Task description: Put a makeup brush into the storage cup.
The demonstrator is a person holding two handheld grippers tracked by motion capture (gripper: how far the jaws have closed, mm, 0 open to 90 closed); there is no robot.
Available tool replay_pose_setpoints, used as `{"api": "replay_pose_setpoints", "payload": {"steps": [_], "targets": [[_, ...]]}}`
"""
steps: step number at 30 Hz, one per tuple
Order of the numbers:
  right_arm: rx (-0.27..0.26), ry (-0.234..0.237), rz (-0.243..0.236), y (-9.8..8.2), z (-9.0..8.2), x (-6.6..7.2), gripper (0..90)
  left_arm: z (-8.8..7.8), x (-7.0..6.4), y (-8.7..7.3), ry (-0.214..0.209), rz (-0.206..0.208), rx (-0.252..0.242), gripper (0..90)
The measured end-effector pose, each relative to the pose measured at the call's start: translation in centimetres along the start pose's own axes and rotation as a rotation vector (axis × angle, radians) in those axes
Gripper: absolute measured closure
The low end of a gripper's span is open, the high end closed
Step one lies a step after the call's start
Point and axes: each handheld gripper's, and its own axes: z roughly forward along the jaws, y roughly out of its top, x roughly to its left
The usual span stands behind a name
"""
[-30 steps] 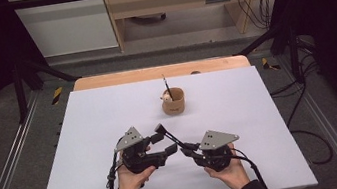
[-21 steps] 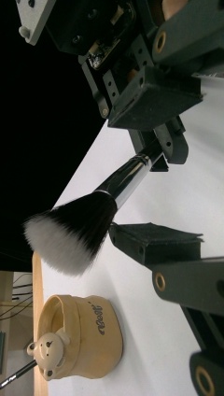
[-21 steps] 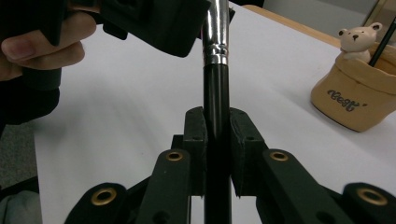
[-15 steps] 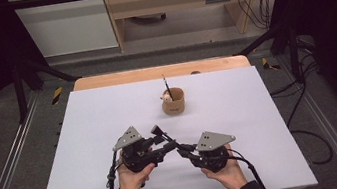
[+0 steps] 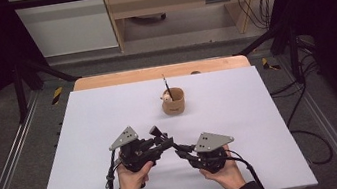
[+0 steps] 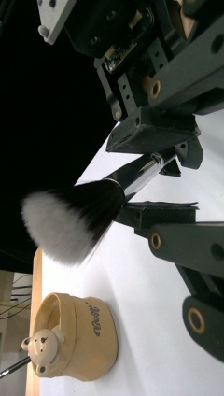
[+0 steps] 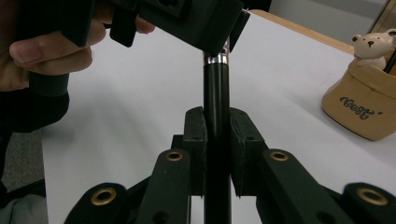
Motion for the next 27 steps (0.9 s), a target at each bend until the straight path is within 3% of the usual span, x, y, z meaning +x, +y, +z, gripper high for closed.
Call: {"api": "replay_pose_setpoints", "payload": {"steps": [20,27], "targets": [[0.016,0.004,-0.007,-0.15,0.53,0.31,78.8,-0.22,-0.63,0.03,-0.035,0.002,-0.020,75.7],[0.028,0.006,0.001,-0.15,0.71,0.38,78.0,-0.24,-0.97,0.06,-0.023,0.023,-0.010,76.9]]}}
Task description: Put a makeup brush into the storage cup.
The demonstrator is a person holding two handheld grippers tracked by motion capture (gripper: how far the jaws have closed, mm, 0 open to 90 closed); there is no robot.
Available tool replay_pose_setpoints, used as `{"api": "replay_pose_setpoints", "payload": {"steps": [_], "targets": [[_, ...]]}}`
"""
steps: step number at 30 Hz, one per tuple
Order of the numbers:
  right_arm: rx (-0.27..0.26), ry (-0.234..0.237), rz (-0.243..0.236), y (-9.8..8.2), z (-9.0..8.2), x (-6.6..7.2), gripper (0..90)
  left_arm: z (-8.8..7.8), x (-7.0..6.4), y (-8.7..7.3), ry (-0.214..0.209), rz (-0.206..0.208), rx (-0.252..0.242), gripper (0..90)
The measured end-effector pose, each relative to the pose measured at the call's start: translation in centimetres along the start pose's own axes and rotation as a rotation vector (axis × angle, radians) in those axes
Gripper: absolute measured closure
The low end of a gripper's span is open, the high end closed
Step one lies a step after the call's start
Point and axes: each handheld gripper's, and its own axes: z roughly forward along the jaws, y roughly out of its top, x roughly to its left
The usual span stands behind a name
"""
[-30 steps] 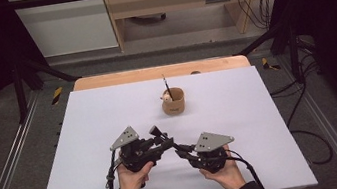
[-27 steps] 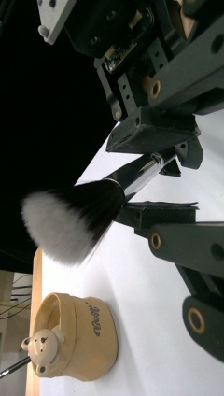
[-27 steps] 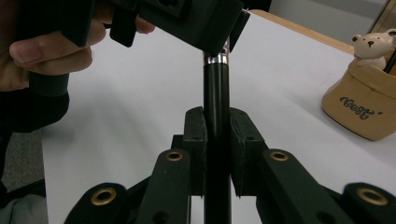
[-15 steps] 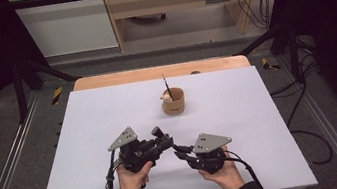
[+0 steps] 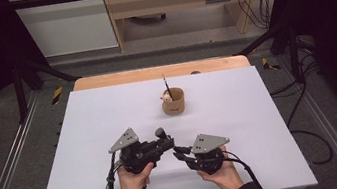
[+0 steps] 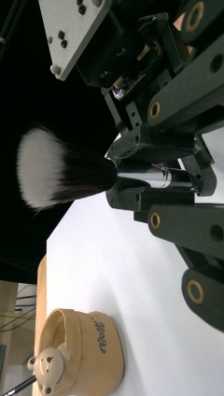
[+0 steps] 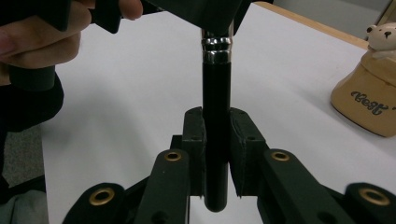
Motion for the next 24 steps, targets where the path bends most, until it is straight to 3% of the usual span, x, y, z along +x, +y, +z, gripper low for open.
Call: {"api": "replay_pose_setpoints", "payload": {"steps": [3,10,15,24], "targets": [[-0.008,-0.015,0.012,0.04,-0.03,-0.02,65.7,-0.03,-0.09,0.04,0.025,0.020,0.008,77.1],[-0.023,-0.042,0.022,0.40,-0.35,-0.02,53.5,0.22,-0.30,-0.07,0.043,0.042,0.029,77.0],[-0.028,-0.039,0.034,0.62,-0.38,0.06,54.5,0.44,-0.58,-0.18,0.043,0.054,0.039,77.1],[-0.024,-0.026,0.065,0.99,-0.17,0.17,67.5,0.67,-0.82,-0.31,0.050,0.071,0.053,77.1]]}}
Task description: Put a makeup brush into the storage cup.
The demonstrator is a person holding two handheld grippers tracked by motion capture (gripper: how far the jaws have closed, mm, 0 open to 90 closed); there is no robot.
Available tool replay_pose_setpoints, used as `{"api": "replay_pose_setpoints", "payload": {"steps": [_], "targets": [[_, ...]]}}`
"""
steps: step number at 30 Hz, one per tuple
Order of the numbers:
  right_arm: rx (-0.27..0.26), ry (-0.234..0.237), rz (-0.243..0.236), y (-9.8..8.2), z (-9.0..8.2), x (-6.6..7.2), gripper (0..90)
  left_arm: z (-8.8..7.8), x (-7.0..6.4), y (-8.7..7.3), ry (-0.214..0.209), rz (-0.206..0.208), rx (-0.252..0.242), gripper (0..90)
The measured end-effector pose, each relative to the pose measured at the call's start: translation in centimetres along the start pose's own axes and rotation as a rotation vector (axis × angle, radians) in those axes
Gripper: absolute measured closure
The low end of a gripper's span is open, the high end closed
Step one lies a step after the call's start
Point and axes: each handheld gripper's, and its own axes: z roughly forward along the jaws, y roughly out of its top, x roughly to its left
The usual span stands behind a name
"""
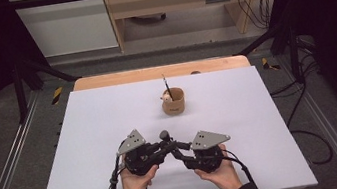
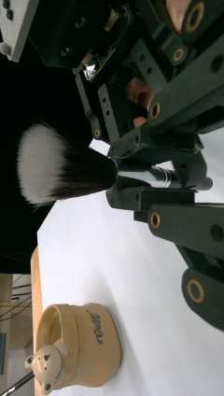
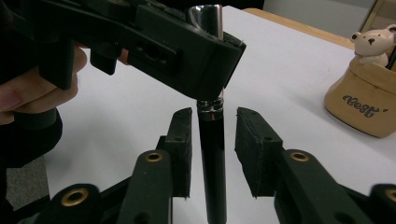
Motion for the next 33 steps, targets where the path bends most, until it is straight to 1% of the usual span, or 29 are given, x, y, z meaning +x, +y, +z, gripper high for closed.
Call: {"api": "replay_pose_setpoints", "payload": {"steps": [7,11,16,17,18,20,23,26,33], "targets": [[0.002,0.013,0.007,0.0,-0.1,-0.1,76.3,0.2,-0.1,-0.1,0.000,0.008,0.013,77.1],[0.010,0.024,0.001,-0.1,0.0,0.0,78.5,0.3,-0.1,-0.2,0.000,0.003,0.017,77.1],[0.010,0.030,0.001,-0.1,0.0,0.0,79.0,0.3,0.0,-0.1,-0.005,0.001,0.016,76.3],[0.010,0.031,0.006,-0.1,0.0,0.0,79.0,0.3,0.0,-0.1,0.002,0.003,0.013,75.1],[0.009,0.030,0.008,-0.1,0.0,-0.1,79.0,0.3,0.1,-0.1,0.005,0.002,0.011,71.3],[0.011,0.025,0.013,-0.1,-0.1,-0.2,79.0,0.1,0.2,0.0,0.007,0.003,0.008,66.9],[0.007,0.010,0.020,-0.2,-0.3,-0.5,79.0,-0.1,0.5,0.1,0.014,0.008,0.005,59.9],[0.004,-0.007,0.034,-0.3,-0.5,-0.9,79.0,-0.3,0.7,0.2,0.020,0.016,0.006,50.6],[-0.013,-0.033,0.060,-0.5,-1.5,-1.8,79.0,-1.2,1.4,0.2,0.052,0.045,-0.002,40.0]]}}
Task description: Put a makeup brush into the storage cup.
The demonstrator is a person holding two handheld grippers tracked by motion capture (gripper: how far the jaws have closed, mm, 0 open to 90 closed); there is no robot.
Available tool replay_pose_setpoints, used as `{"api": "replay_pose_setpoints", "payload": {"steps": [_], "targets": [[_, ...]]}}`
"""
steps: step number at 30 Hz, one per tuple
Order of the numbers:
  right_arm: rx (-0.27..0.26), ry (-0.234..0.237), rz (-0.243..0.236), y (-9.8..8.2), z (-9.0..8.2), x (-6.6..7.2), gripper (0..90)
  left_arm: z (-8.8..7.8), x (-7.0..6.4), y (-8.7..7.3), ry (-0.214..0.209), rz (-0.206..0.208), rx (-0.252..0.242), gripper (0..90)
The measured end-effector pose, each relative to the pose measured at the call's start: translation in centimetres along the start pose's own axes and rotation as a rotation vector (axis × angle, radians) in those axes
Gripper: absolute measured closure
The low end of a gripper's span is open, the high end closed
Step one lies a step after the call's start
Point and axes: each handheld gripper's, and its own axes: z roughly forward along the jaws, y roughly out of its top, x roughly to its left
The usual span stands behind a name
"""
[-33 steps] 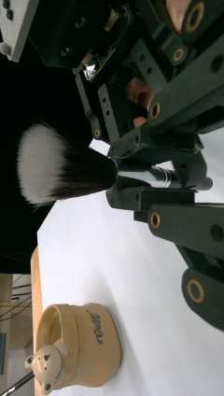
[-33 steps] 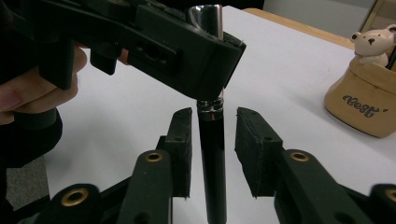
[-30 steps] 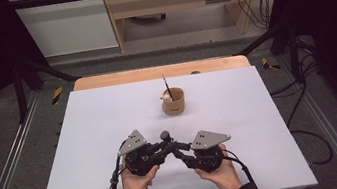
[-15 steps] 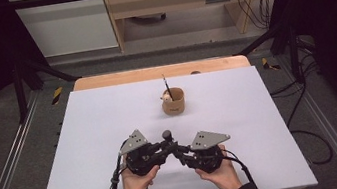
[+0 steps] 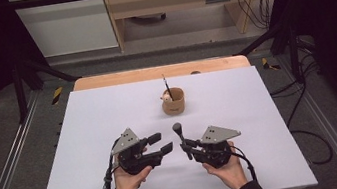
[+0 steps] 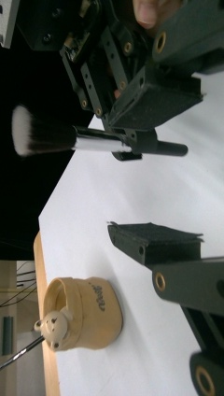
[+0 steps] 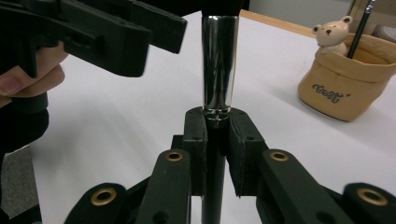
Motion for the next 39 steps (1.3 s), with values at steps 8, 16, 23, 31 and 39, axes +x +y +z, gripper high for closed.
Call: {"api": "replay_pose_setpoints", "payload": {"steps": [8,16,23,31,39], "targets": [[-0.017,-0.020,0.011,0.1,-0.8,-0.6,78.9,-1.2,0.9,-0.3,0.047,0.032,0.010,29.7],[-0.042,-0.044,0.018,0.3,-1.8,-1.4,79.0,-2.6,1.9,-0.5,0.109,0.045,0.013,23.9],[-0.054,-0.060,0.027,0.5,-2.5,-1.9,78.9,-4.2,3.0,-0.9,0.164,0.043,0.025,16.1],[-0.065,-0.081,0.040,0.5,-3.0,-2.4,78.9,-6.1,4.3,-1.0,0.218,0.029,0.018,12.3],[-0.076,-0.095,0.052,0.7,-3.3,-2.6,79.0,-8.0,5.0,-0.5,0.254,0.044,0.016,9.8]]}}
